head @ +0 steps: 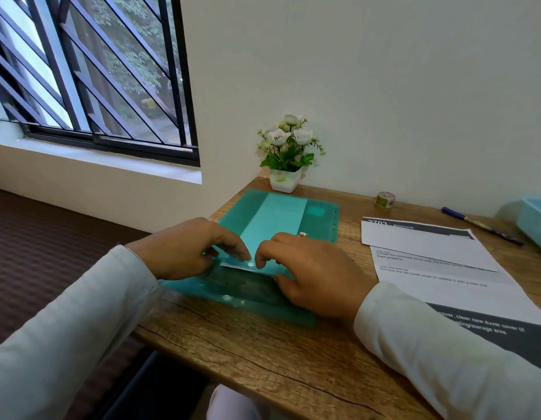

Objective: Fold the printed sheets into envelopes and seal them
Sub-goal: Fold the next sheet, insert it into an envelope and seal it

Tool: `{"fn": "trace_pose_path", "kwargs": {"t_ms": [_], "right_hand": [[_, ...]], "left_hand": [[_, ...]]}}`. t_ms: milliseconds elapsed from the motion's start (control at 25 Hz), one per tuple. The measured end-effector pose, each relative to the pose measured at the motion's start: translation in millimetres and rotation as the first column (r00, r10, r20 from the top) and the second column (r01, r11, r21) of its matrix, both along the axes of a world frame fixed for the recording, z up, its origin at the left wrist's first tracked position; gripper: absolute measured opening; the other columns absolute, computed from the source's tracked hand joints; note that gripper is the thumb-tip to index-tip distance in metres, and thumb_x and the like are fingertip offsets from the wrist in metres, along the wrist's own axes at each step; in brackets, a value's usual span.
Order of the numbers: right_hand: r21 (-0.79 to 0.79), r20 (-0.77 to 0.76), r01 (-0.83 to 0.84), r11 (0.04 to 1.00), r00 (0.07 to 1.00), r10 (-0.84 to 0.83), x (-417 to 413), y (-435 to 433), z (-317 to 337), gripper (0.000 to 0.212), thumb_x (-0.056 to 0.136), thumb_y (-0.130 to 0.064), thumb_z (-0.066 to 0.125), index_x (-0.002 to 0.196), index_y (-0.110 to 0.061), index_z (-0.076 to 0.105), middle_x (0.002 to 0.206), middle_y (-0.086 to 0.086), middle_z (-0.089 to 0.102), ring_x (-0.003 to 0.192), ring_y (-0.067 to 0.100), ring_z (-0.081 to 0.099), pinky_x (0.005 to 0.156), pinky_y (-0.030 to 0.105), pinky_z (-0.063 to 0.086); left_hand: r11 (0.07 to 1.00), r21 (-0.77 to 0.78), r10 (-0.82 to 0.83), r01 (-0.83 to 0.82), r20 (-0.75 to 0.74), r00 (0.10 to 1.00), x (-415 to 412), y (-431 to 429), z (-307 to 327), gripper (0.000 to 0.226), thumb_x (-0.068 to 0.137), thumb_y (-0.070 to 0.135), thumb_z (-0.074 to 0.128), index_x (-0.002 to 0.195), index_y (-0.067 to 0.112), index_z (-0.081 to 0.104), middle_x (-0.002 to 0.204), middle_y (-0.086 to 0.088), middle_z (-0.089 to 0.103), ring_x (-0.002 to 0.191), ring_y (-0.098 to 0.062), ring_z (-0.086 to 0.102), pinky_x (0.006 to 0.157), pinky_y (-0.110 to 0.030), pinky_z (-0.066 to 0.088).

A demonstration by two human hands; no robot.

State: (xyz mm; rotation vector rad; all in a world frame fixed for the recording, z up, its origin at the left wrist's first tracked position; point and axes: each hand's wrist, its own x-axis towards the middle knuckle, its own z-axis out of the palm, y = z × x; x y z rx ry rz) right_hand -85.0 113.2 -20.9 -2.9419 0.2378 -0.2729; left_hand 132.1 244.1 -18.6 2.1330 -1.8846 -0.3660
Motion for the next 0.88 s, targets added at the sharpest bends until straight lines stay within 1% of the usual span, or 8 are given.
{"fn": "trace_pose_path", "kwargs": {"t_ms": [120, 320, 560, 600, 680, 800, 840, 880], "right_hand": [[-0.025, -0.005, -0.029, 0.999, 1.000, 0.029, 2, 1, 0, 0.028, 0.104, -0.024, 0.054, 0.127, -0.039, 0.052, 0.138, -0.010, 0.054, 0.126, 0.017, 0.051, 0.096, 0.032, 0.049], [-0.139, -0.013, -0.073, 0.988, 0.997, 0.072, 6, 6, -2, 0.035, 0.105, -0.033, 0.052, 0.139, -0.038, 0.051, 0.141, -0.005, 0.052, 0.126, 0.021, 0.053, 0.093, 0.036, 0.052], [-0.312, -0.012, -0.017, 0.950, 1.000, 0.014, 16, 12, -4, 0.027, 0.102, -0.034, 0.059, 0.128, -0.027, 0.061, 0.137, 0.003, 0.052, 0.119, 0.027, 0.059, 0.090, 0.040, 0.056], [-0.272, -0.003, 0.002, 0.962, 1.000, -0.003, 17, 13, -1, 0.022, 0.102, -0.035, 0.059, 0.123, -0.027, 0.064, 0.137, 0.001, 0.052, 0.121, 0.025, 0.056, 0.092, 0.039, 0.054], [-0.045, 0.013, 0.002, 0.999, 1.000, -0.002, 13, 15, 12, 0.013, 0.101, -0.036, 0.060, 0.110, -0.030, 0.068, 0.132, -0.007, 0.054, 0.122, 0.018, 0.050, 0.095, 0.033, 0.048], [0.334, 0.102, -0.072, 0.940, 0.994, 0.040, 3, 13, 36, 0.005, 0.097, -0.036, 0.066, 0.097, -0.032, 0.069, 0.112, -0.016, 0.062, 0.109, 0.006, 0.055, 0.092, 0.030, 0.051], [0.391, 0.124, -0.089, 0.916, 0.991, 0.043, 1, 11, 39, 0.002, 0.095, -0.036, 0.068, 0.096, -0.034, 0.068, 0.107, -0.018, 0.063, 0.104, 0.004, 0.057, 0.088, 0.029, 0.054], [0.377, 0.111, -0.089, 0.922, 0.993, 0.050, -1, 9, 39, 0.005, 0.094, -0.037, 0.070, 0.096, -0.036, 0.066, 0.105, -0.019, 0.063, 0.100, 0.003, 0.058, 0.086, 0.028, 0.055]], "left_hand": [[1.000, -0.025, -0.010, 0.011, 0.019, 1.000, 2, 0, -5, 0.057, 0.088, -0.002, 0.057, 0.117, 0.046, 0.066, 0.126, 0.022, 0.063, 0.124, 0.005, 0.053, 0.106, -0.033, 0.049], [0.987, -0.161, 0.005, 0.007, 0.071, 0.997, -5, 0, -11, 0.029, 0.093, 0.022, 0.066, 0.107, 0.047, 0.065, 0.108, 0.022, 0.069, 0.104, 0.006, 0.061, 0.095, -0.028, 0.055], [0.982, -0.185, 0.050, -0.038, 0.060, 0.997, -4, -1, -13, 0.023, 0.093, 0.027, 0.066, 0.105, 0.046, 0.068, 0.109, 0.022, 0.069, 0.101, 0.004, 0.062, 0.093, -0.031, 0.056], [0.984, -0.174, 0.052, -0.043, 0.047, 0.998, -6, -1, -11, 0.023, 0.093, 0.026, 0.066, 0.105, 0.046, 0.068, 0.109, 0.022, 0.069, 0.102, 0.004, 0.062, 0.093, -0.031, 0.056], [0.988, -0.147, 0.042, -0.038, 0.023, 0.999, -7, -1, -10, 0.027, 0.093, 0.025, 0.067, 0.100, 0.051, 0.065, 0.111, 0.021, 0.069, 0.103, 0.003, 0.062, 0.095, -0.029, 0.055], [0.995, -0.095, 0.017, -0.013, 0.041, 0.999, -5, -1, -6, 0.034, 0.089, 0.025, 0.072, 0.089, 0.057, 0.059, 0.107, 0.025, 0.065, 0.102, 0.003, 0.062, 0.096, -0.024, 0.052], [0.997, -0.070, 0.025, -0.022, 0.044, 0.999, -4, -1, -6, 0.033, 0.087, 0.026, 0.073, 0.087, 0.056, 0.059, 0.106, 0.026, 0.064, 0.102, 0.003, 0.062, 0.096, -0.024, 0.052], [0.998, -0.057, 0.025, -0.023, 0.029, 0.999, -3, 0, -6, 0.031, 0.087, 0.027, 0.074, 0.088, 0.055, 0.061, 0.107, 0.025, 0.065, 0.102, 0.003, 0.062, 0.096, -0.024, 0.052]]}}
